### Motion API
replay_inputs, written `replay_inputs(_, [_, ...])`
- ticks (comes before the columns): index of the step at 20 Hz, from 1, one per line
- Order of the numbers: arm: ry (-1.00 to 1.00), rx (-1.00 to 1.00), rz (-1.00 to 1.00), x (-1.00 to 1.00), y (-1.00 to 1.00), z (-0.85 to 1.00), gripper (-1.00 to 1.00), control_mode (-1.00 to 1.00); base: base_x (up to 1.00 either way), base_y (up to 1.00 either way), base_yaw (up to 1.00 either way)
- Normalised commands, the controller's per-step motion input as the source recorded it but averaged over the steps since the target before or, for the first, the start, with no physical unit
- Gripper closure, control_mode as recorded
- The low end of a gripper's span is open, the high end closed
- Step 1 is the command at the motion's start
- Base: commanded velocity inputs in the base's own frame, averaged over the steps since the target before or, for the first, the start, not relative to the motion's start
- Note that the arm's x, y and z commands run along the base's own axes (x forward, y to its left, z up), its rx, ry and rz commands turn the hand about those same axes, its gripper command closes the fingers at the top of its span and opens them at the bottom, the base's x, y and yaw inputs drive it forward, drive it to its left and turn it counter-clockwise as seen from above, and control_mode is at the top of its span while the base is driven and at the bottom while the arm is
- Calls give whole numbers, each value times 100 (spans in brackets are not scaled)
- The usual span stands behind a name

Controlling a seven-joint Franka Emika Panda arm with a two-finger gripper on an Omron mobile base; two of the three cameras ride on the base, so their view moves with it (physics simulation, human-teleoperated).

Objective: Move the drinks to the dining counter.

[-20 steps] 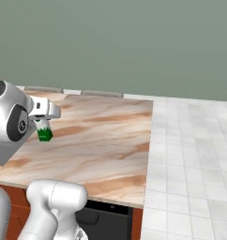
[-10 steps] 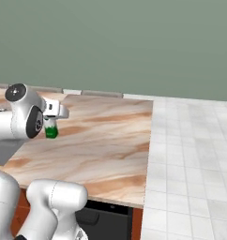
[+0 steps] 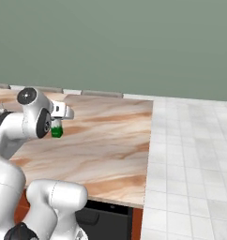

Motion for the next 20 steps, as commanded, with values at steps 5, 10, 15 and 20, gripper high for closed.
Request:
replay_inputs(5, [0, -5, -3, 20, 11, -18, 100, -100, 0, 0, 0])
replay_inputs(10, [17, -2, -1, 32, 1, -13, 100, -100, 0, 0, 0])
replay_inputs(15, [11, 0, 0, 28, 0, -10, 100, -100, 0, 0, 0])
replay_inputs(20, [1, 0, 0, 25, 0, -15, 100, -100, 0, 0, 0])
